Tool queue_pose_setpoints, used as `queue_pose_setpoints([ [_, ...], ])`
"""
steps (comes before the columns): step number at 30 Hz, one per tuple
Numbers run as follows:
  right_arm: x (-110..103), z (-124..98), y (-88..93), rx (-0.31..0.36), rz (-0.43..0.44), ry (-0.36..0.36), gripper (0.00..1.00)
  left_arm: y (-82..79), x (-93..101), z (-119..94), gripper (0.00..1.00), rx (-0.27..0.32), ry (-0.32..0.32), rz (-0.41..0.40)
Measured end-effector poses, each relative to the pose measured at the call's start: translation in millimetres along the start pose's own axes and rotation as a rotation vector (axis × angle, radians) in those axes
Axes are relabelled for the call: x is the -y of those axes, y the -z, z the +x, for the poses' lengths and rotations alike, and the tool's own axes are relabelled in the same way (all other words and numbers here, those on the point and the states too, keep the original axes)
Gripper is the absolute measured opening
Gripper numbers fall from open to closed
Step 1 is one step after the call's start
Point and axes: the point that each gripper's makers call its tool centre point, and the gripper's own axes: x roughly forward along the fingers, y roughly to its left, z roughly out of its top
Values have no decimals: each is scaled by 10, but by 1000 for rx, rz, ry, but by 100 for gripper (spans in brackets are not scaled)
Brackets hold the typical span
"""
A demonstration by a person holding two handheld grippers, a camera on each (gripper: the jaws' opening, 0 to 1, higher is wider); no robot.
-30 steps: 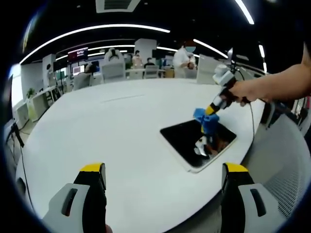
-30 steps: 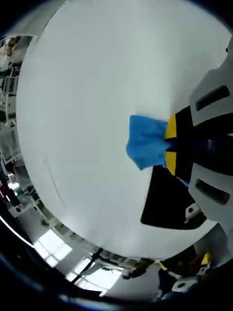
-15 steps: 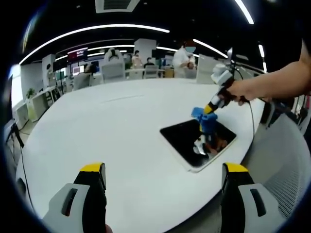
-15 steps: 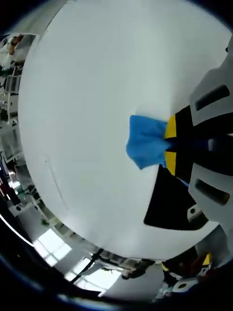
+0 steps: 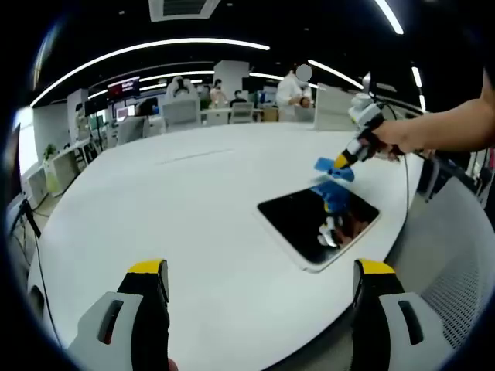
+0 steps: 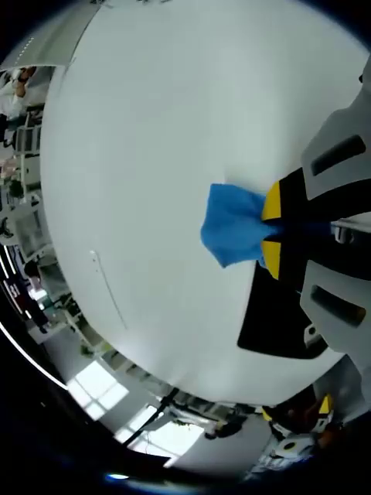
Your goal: Wipe the mirror surface with the cleaning cloth until all visible marks leave the cleaned area.
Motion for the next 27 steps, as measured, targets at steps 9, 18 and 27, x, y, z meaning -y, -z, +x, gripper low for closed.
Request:
queue_pose_setpoints([
  [9,407,-100,113,-4,14,51,2,0,-30,-4,99,1,-13,-4],
  [18,480,-45,252,-30,-42,105,3,11,-34,-15,99,3,-3,-8],
  [27,491,-35,300,11,6,114,4,8,-52,-15,99,10,-2,9],
])
